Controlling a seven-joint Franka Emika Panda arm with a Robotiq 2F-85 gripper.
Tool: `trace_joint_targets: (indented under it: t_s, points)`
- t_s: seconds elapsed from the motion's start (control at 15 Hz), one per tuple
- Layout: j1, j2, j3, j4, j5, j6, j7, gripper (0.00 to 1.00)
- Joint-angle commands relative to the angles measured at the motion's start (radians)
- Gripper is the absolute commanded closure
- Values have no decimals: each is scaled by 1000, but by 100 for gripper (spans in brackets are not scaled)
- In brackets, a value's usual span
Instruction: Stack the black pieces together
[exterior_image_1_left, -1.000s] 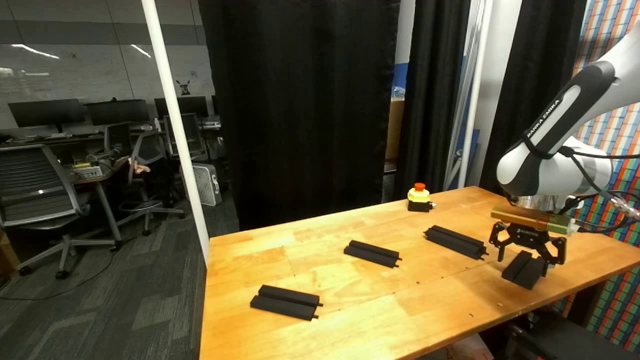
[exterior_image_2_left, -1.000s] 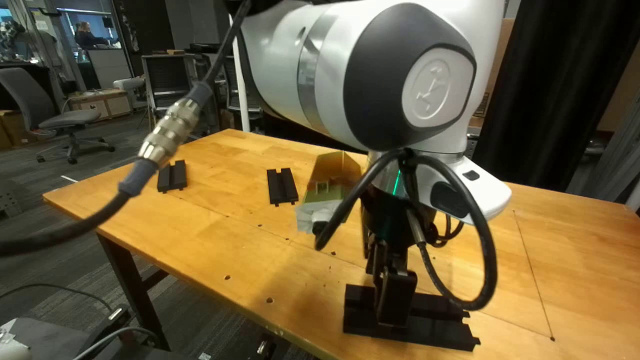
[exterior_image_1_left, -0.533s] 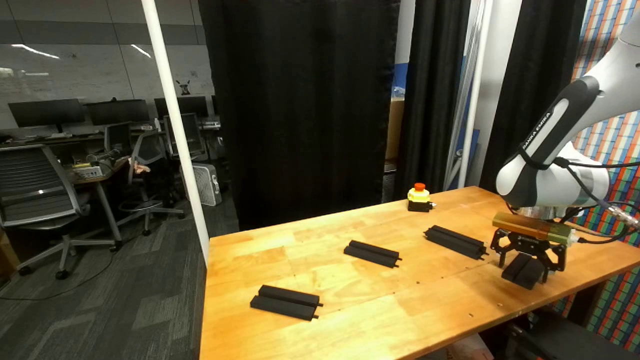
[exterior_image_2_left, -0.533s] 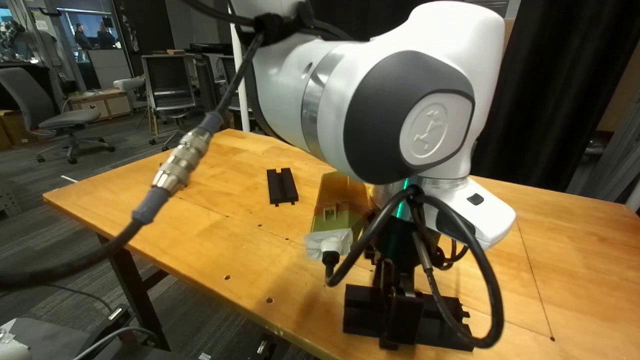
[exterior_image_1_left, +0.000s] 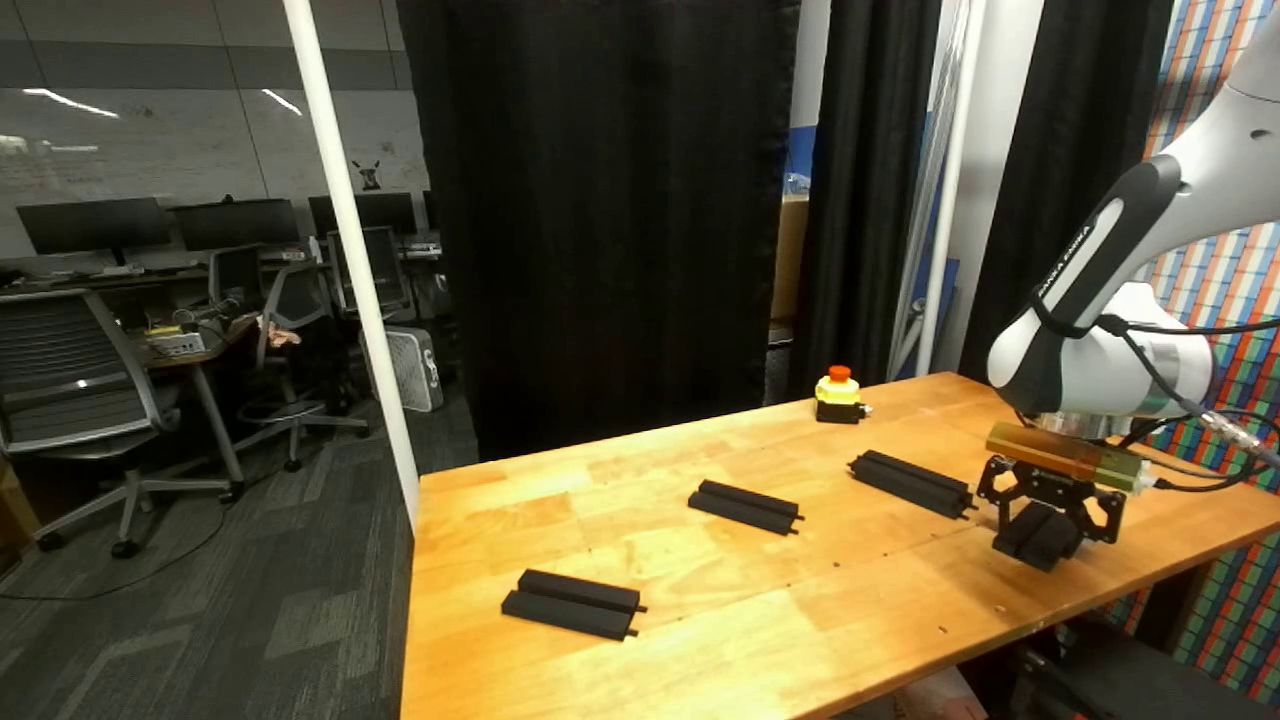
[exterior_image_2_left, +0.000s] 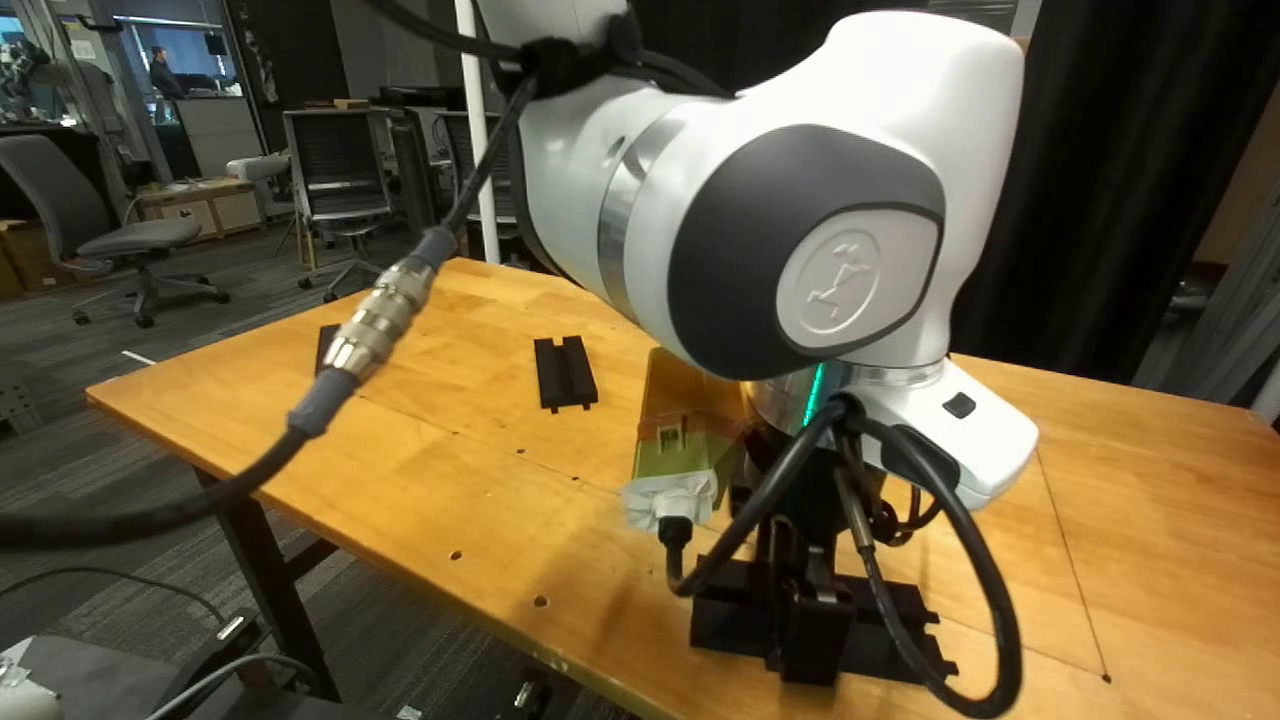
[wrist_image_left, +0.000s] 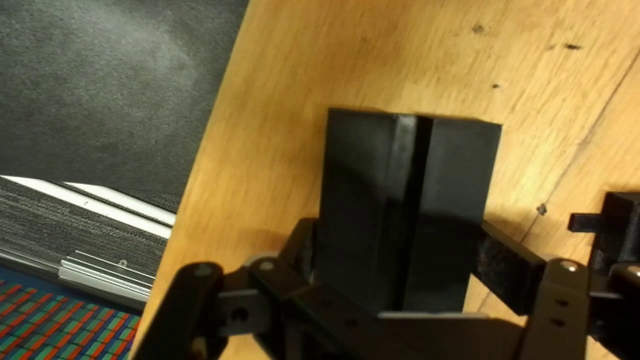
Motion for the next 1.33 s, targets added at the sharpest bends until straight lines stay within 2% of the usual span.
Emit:
trace_joint_targets:
  t_s: [0.0, 0.33, 0.6, 0.8, 0.93, 1.27]
  points:
    - [19, 6, -18, 1, 49, 31, -80, 47]
    - [8, -61, -34, -1, -37, -25, -127, 53]
    - [-4, -144, -43, -6, -250, -84, -123, 53]
    - [-14, -211, -9, 27, -378, -173, -141, 53]
    - [-3, -235, 15, 64, -397, -223, -206, 53]
    - [65, -183, 40, 188, -312, -242, -475, 53]
